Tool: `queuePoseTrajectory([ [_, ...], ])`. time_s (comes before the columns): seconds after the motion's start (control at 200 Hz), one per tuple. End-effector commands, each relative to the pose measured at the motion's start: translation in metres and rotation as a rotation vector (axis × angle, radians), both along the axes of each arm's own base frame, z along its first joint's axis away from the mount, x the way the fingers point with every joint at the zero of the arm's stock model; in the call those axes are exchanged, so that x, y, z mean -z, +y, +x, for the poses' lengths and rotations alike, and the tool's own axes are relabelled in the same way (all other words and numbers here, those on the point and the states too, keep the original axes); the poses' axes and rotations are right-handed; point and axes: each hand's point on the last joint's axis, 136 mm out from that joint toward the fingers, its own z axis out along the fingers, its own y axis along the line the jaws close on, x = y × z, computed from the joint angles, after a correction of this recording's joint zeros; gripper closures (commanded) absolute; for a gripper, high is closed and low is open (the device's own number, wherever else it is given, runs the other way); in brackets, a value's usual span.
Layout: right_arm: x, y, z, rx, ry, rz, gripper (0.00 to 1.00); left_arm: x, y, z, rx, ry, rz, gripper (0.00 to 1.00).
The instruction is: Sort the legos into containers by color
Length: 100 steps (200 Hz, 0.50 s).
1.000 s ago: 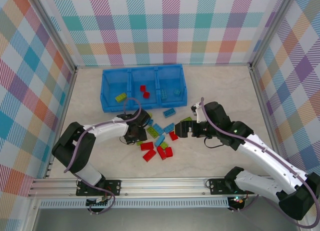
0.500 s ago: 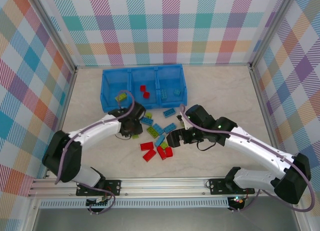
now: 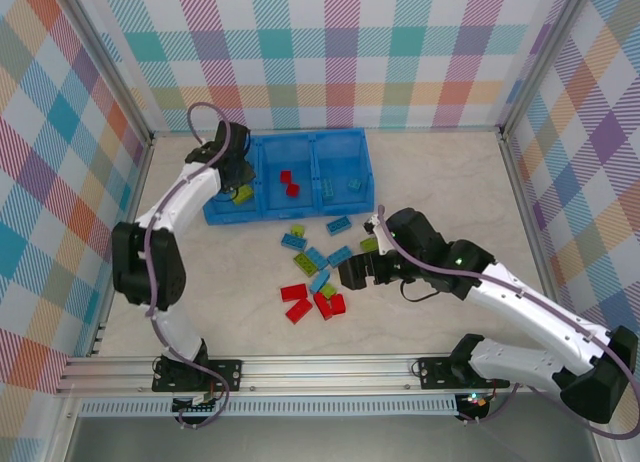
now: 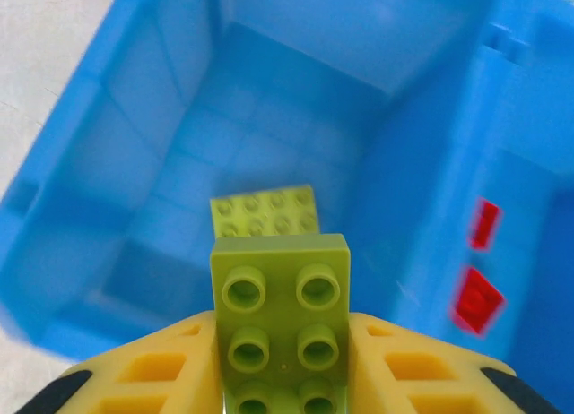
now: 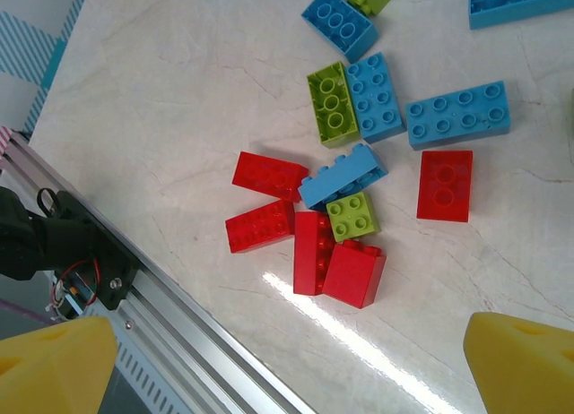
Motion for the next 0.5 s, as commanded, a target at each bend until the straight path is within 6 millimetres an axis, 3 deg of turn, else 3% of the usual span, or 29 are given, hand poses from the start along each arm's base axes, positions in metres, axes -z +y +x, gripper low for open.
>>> queuePoseTrajectory([
  [0.0,-0.001,-0.005,-0.003,0.007,-0.008,-0.007,0.00,0.004,0.006,0.016,0.015,0.031,-0.021,0.59],
  [0.105,0.000,-0.006,-0.002,0.014,-0.008,-0.016,0.00,0.000,0.005,0.019,0.019,0.037,-0.052,0.43],
  [0.245,0.006,-0.011,0.009,0.064,-0.035,-0.057,0.00,-0.031,0.000,0.003,0.043,-0.034,-0.096,0.39],
  [0.365,0.014,-0.012,0.027,0.110,-0.062,-0.123,0.00,-0.079,-0.022,-0.033,0.165,-0.124,-0.165,0.39],
  [0.495,0.033,-0.018,0.064,0.268,-0.045,-0.213,0.00,-0.130,-0.078,-0.093,0.509,-0.241,-0.134,0.38],
])
